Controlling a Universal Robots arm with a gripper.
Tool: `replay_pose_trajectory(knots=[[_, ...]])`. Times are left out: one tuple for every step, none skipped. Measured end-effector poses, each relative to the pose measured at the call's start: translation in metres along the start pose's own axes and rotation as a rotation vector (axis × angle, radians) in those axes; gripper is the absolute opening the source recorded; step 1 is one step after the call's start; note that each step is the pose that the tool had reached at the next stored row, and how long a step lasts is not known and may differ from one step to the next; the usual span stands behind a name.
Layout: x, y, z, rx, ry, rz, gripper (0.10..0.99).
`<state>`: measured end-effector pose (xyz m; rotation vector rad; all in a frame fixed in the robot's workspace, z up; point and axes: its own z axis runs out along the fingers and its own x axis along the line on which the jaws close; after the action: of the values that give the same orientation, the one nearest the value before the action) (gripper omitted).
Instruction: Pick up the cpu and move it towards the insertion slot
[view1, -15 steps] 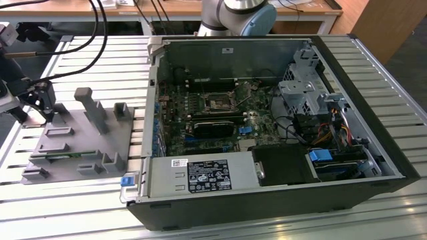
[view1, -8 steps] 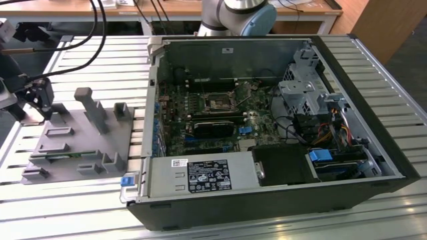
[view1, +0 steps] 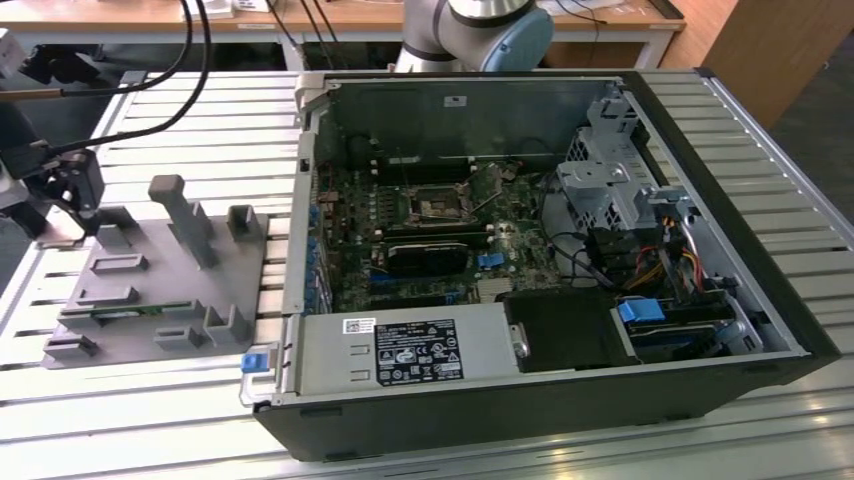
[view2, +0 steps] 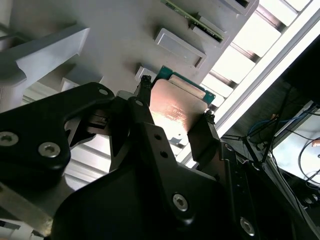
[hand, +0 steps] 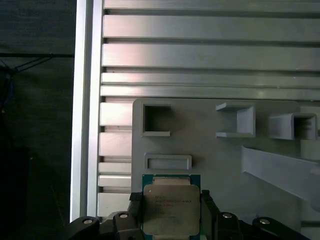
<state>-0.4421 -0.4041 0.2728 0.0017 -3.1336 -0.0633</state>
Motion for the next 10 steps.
replay_pose_trajectory(knots=[[0.0000, 0.0000, -0.0009, 0.000, 0.0001, 0.000, 0.541], [0.0000, 0.0001, -0.0016, 0.000, 0.0000, 0.000, 0.541], [0.0000, 0.0001, -0.0024, 0.000, 0.0000, 0.000, 0.541], [0.0000, 0.0002, -0.0032, 0.000, 0.0001, 0.000, 0.541], [0.0000, 0.0003, -0.0039, 0.000, 0.0001, 0.000, 0.541], [0.0000, 0.0003, -0.0044, 0.000, 0.0000, 0.000, 0.541], [0.0000, 0.0004, -0.0049, 0.000, -0.0001, 0.000, 0.541], [0.0001, 0.0004, -0.0054, 0.000, 0.0000, 0.000, 0.541], [0.0001, 0.0004, -0.0059, 0.000, 0.0001, 0.000, 0.541], [0.0001, 0.0004, -0.0063, 0.000, 0.0001, 0.000, 0.541]])
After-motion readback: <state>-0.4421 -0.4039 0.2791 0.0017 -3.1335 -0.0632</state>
